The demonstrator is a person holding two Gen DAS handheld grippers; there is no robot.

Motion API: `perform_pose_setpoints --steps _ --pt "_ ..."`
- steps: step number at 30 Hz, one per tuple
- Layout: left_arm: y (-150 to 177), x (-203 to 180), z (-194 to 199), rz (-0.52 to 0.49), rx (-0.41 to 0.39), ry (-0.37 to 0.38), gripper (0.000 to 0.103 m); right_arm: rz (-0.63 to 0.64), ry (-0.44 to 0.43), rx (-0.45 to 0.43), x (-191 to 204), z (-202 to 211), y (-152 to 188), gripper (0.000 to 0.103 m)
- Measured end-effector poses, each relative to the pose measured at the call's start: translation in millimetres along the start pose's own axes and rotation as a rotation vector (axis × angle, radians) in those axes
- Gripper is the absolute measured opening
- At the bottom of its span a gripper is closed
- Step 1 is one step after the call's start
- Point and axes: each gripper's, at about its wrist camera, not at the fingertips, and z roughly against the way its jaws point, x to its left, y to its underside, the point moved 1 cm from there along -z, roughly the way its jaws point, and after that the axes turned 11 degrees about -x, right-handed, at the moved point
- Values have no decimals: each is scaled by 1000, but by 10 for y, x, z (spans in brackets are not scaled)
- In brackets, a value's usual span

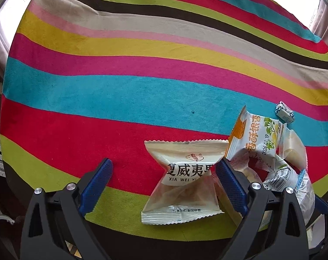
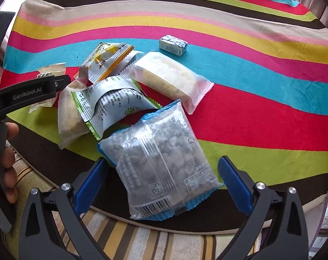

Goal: Organize snacks
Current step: 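Grasp the white printed pastry packet with the left tool while the right tool grasps the clear blue-trimmed bag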

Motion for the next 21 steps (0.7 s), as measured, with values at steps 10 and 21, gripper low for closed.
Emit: perform_pose_setpoints --steps 10,21 --pt "30 -73 10 10 -3 -51 92 -7 4 -30 35 -15 28 102" --pt "165 -133 193 -28 -39 -34 70 -9 8 -62 77 33 96 101"
